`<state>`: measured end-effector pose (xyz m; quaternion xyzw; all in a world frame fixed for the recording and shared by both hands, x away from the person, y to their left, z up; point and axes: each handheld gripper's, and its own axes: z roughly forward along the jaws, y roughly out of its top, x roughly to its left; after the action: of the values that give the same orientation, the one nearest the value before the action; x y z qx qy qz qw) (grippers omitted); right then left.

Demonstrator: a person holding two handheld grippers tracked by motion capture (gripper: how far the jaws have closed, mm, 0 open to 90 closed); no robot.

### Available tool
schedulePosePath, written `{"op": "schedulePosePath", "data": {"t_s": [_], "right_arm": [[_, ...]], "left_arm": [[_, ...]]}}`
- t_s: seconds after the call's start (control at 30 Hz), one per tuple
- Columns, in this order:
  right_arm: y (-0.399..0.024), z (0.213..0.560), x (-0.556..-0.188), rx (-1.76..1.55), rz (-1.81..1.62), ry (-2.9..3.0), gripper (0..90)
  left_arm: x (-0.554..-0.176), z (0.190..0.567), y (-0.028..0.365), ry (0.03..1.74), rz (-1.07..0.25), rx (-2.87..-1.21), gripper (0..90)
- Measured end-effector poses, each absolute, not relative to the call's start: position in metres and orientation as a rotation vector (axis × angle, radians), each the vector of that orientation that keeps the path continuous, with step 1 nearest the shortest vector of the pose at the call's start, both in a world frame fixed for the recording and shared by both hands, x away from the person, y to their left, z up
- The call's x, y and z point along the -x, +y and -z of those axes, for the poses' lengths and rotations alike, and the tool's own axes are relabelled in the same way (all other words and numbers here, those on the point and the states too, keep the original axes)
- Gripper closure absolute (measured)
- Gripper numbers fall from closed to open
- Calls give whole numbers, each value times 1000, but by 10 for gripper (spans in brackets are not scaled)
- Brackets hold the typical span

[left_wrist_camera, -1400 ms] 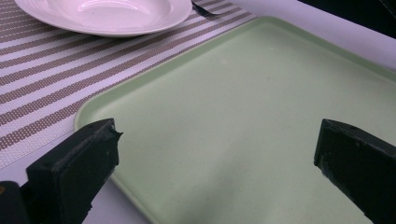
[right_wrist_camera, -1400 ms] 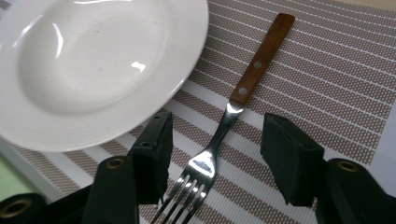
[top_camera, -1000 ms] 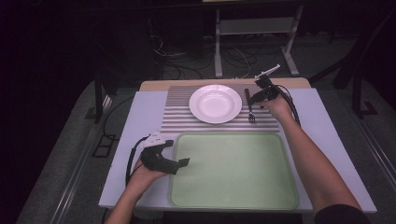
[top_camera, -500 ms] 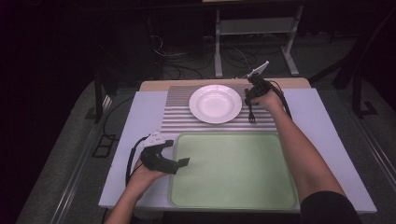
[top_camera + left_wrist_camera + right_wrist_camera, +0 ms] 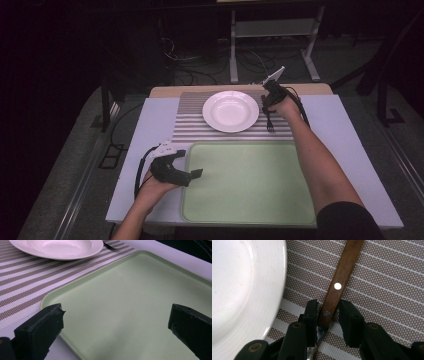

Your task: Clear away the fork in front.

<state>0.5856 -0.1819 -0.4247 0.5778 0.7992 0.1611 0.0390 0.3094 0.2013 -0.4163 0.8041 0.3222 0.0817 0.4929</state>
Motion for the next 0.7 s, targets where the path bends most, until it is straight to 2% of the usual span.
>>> {"op": "schedulePosePath", "data": {"t_s": [0.03,0.07,0.47,0.7], "right_arm": [[-183,425,-586,-1780,-489,2437,755],[-184,425,-586,-1781,-489,2435,760],[-188,426,-582,-1774,-548,2422,771],[-211,423,-572,-1816,-680,2414,772]], "left_arm": [[-309,416,201,781,-201,-1950,0],[-309,416,201,781,-202,-1949,0],[-309,416,201,782,-205,-1951,0],[-309,416,201,784,-205,-1953,0]]}}
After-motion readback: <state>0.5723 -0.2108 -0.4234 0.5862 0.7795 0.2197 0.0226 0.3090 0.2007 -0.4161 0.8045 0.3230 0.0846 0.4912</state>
